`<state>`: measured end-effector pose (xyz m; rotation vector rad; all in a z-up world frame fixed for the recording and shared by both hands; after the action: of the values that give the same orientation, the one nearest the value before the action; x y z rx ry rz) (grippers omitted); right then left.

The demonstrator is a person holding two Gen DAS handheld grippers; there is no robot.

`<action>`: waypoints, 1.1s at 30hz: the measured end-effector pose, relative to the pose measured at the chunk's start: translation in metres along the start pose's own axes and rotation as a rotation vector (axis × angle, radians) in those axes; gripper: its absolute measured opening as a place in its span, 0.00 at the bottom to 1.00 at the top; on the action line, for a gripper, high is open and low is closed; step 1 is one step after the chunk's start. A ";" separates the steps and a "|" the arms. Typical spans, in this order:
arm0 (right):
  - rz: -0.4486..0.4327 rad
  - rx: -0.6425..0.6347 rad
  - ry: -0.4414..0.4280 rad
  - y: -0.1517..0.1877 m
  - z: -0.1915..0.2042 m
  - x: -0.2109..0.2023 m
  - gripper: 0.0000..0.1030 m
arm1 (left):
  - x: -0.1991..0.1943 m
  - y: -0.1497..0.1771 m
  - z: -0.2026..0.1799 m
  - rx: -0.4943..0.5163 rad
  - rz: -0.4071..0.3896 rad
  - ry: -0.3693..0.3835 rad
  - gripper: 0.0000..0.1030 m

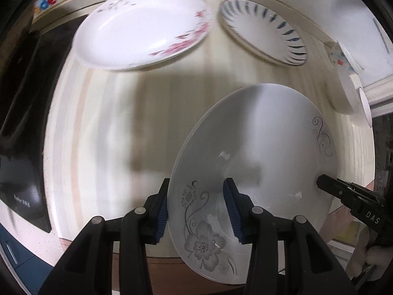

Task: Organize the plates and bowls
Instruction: 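Carry the grey-flowered plate with both grippers onto the pink-flowered plate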

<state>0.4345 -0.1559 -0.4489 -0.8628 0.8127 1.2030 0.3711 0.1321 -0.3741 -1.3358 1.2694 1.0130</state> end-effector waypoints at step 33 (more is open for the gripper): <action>0.043 0.075 0.051 -0.019 -0.072 -0.007 0.17 | 0.055 -0.050 -0.066 0.026 0.065 -0.046 0.38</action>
<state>0.4473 -0.2253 -0.4730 -0.8211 0.9163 1.1847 0.4227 0.0563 -0.4119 -1.2524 1.2942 1.0628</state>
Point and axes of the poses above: each gripper's, at about its wrist camera, not at the fingertips, and x roughly the way its jaws point, z to its left, y to its underside, the point moved 2 cm from there along x, roughly the way its jaws point, and after that the axes turned 1 degree about -y, right-handed, at the moved point
